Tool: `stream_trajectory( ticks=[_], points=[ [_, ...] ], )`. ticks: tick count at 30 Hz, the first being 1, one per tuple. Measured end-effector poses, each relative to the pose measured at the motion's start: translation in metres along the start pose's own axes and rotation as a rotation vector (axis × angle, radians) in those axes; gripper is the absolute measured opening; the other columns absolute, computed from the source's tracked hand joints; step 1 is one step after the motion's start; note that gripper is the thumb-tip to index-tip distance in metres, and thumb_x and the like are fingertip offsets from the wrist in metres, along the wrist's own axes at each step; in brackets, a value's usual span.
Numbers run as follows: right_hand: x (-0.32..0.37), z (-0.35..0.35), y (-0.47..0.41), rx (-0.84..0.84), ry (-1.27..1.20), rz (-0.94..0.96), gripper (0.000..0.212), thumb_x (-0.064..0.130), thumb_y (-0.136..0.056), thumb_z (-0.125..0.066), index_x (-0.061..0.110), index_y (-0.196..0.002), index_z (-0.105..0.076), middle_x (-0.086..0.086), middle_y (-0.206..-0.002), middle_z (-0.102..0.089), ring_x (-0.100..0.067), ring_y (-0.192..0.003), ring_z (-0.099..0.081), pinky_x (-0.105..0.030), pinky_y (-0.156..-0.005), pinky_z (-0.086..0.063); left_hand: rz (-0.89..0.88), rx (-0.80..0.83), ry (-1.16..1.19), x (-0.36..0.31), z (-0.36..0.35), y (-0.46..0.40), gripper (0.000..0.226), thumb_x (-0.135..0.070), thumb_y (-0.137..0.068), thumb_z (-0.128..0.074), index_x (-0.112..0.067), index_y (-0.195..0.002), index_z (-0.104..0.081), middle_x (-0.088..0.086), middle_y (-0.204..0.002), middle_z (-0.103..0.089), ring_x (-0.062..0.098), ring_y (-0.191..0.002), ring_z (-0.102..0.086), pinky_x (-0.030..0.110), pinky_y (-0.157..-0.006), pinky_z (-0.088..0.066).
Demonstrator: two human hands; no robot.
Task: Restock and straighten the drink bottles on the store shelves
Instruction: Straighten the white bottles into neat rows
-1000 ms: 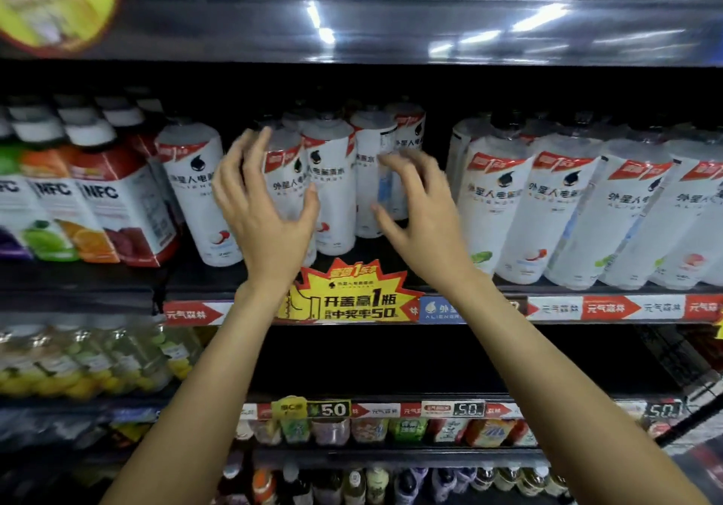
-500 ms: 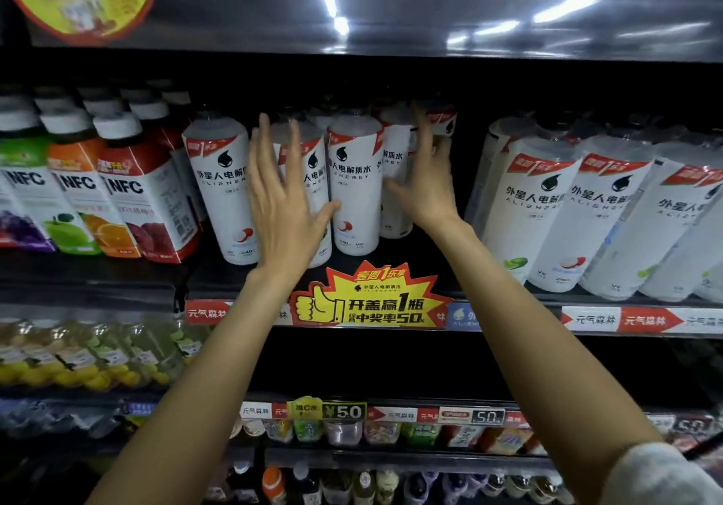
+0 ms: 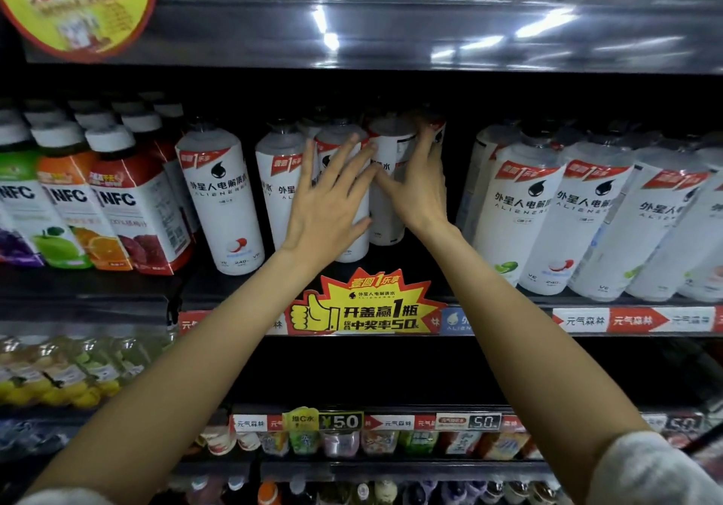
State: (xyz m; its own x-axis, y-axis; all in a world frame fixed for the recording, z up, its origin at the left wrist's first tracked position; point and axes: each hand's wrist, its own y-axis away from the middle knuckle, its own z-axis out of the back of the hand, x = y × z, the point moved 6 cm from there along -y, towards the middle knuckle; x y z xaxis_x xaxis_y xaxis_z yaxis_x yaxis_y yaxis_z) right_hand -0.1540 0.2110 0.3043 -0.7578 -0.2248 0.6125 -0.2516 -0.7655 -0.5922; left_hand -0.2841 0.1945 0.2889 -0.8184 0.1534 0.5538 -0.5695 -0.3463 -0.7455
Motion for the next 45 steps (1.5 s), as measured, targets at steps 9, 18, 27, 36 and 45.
stream_trajectory(
  ticks=[9,18,27,36,45],
  points=[
    [0.001,0.033,0.028,-0.022,0.045,0.065,0.077,0.027,-0.089,-0.061,0.014,-0.15,-0.016,-0.021,-0.135,-0.041,-0.036,-0.111,-0.052,-0.031,-0.074,-0.037,-0.016,-0.133,0.359,0.0,0.011,0.006,0.073,-0.043,-0.082,-0.068,-0.004,-0.138,-0.044,0.014,-0.144,-0.045,0.028,-0.138,-0.028,0.047,-0.116,-0.014],
    [0.012,0.05,0.029,-0.042,0.115,0.116,0.077,0.034,-0.09,-0.062,0.011,-0.149,-0.019,-0.018,-0.142,-0.038,-0.033,-0.126,-0.045,-0.034,-0.089,-0.041,0.438,0.367,1.497,-0.029,-0.013,-0.025,0.109,-0.045,-0.073,-0.071,-0.023,-0.154,-0.001,0.009,-0.144,-0.046,0.025,-0.122,-0.055,0.042,-0.096,-0.05],
    [0.036,0.076,0.042,-0.32,0.486,0.243,0.066,0.05,-0.078,-0.07,-0.003,-0.114,-0.051,-0.017,-0.1,-0.062,-0.036,-0.097,-0.056,-0.033,-0.076,-0.039,0.407,0.249,1.277,-0.032,0.005,-0.019,0.068,-0.038,-0.077,-0.074,-0.008,-0.132,-0.046,0.011,-0.123,-0.058,0.028,-0.106,-0.06,0.045,-0.089,-0.051],
    [0.028,0.108,0.051,-0.365,0.759,0.268,0.067,0.061,-0.085,-0.048,-0.004,-0.097,-0.056,-0.012,-0.083,-0.065,-0.027,-0.125,-0.043,-0.059,-0.112,-0.001,0.391,0.32,1.596,-0.034,0.027,-0.017,0.04,-0.018,-0.094,-0.055,-0.017,-0.134,-0.05,-0.008,-0.113,-0.063,0.011,-0.097,-0.064,0.029,-0.092,-0.051],
    [0.018,0.114,0.053,-0.322,0.671,0.25,0.068,0.063,-0.082,-0.053,0.001,-0.108,-0.054,-0.006,-0.093,-0.068,-0.027,-0.126,-0.039,-0.057,-0.113,-0.001,0.56,0.096,1.255,-0.035,-0.001,-0.065,0.068,-0.024,-0.09,-0.063,-0.008,-0.147,-0.03,0.018,-0.144,-0.039,0.032,-0.133,-0.038,0.039,-0.106,-0.035]
  ],
)
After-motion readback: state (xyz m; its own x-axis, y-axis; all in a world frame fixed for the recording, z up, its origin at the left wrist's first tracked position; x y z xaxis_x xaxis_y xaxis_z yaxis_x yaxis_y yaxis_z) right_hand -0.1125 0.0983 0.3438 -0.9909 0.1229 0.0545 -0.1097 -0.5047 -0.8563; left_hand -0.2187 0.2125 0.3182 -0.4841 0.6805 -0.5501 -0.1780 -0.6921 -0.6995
